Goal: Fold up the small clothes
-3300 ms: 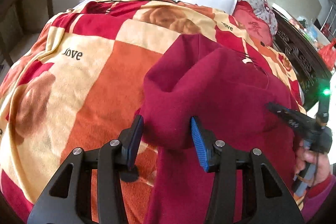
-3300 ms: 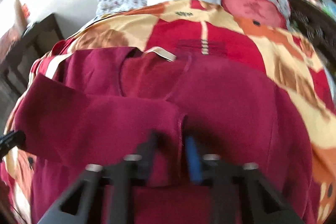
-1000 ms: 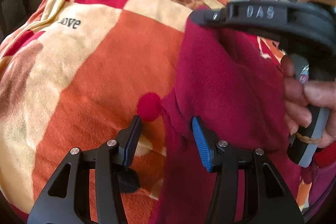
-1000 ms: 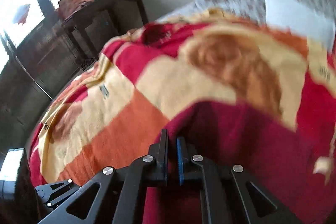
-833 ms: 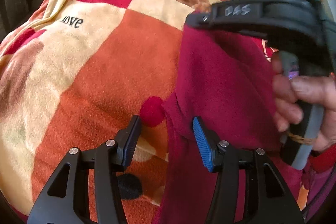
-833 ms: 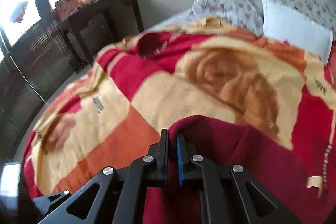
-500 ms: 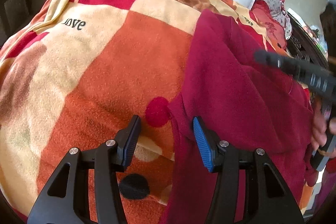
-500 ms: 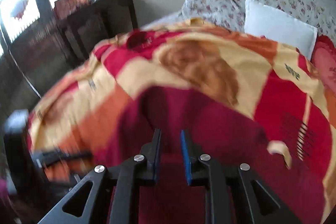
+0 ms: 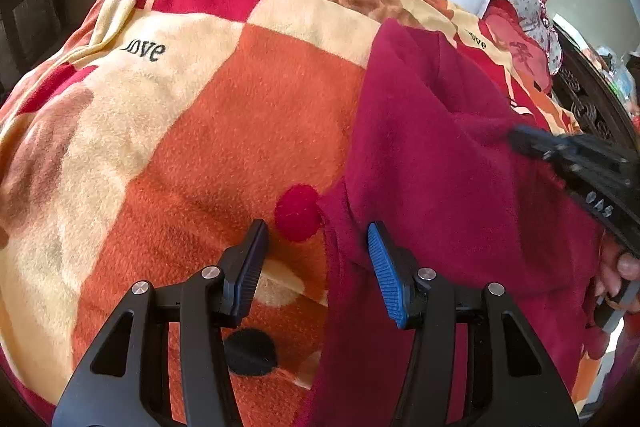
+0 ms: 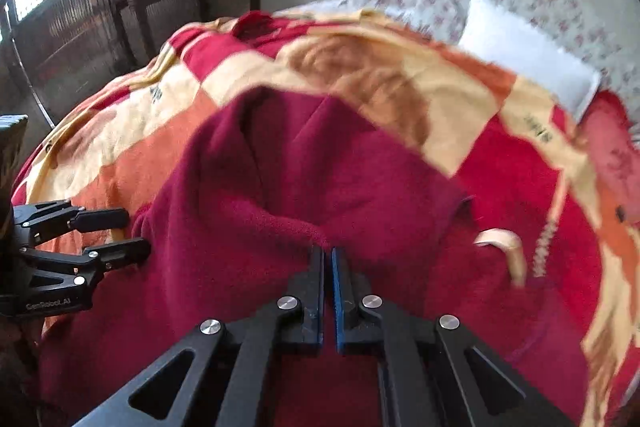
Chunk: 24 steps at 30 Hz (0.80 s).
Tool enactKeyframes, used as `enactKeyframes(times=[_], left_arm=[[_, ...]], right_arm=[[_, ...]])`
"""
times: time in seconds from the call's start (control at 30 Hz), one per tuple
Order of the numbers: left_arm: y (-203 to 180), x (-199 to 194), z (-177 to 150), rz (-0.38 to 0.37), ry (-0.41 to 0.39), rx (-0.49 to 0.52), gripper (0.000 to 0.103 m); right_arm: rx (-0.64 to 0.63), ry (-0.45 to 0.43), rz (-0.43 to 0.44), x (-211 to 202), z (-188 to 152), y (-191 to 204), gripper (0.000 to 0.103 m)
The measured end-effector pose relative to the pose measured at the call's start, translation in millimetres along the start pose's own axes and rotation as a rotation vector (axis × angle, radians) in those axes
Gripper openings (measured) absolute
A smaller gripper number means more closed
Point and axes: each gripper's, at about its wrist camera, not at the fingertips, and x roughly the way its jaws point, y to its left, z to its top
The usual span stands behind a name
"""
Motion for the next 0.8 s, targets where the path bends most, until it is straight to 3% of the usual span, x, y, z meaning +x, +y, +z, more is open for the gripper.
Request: enactKeyframes(times=[0.1, 0.2, 0.27, 0.33, 0.37, 0.57, 0.7, 0.77, 0.8], left_arm=[[-2.3, 1.3, -0.3, 0.0, 0.001, 0.0, 0.052], [-9.3, -2.6, 2.9, 0.01, 0.011, 0.008, 0.052], [-13.2, -12.8, 5.2, 0.004, -0.018, 0.02, 0.052], [-17.1, -24.0, 8.5, 0.015, -0.06, 0.04, 0.052], [-19.8, -28.6, 11.0, 0.019, -0.078, 0.05, 0.052], [-44.9, -26.4, 28.5, -0.025, -0.105, 0.1, 0.052], [-63.4, -4.2, 33.4, -0.032, -0.08, 0.137, 0.052], [-70.8, 13.6, 35.3, -0.018, -0.062, 0.152, 0.052], [-72.6, 20.7, 36.8, -0.002, -0.05, 0.157, 0.052]], right_arm=[[0.065, -0.044, -0.083, -5.3, -3.7, -11.3, 0.003], [0.124, -0.009, -0.085, 15.3, -10.3, -16.6, 0.003], [0.156, -0.009, -0.055, 7.0, -14.7, -17.8, 0.011], [0.191, -0.034, -0.033, -11.5, -21.4, -21.3, 0.039], [0.217, -0.051, -0.064, -27.0, -29.8, -25.1, 0.04], [0.351, -0.067, -0.179, -85.1, -93.8, -55.0, 0.04], [0.429, 0.02, -0.274, -85.9, -132.2, -84.1, 0.04], [0.479, 0.03, -0.299, -80.9, -146.9, -101.6, 0.037], [0.498, 0.026, -0.312, -78.6, -151.1, -109.6, 0.03]])
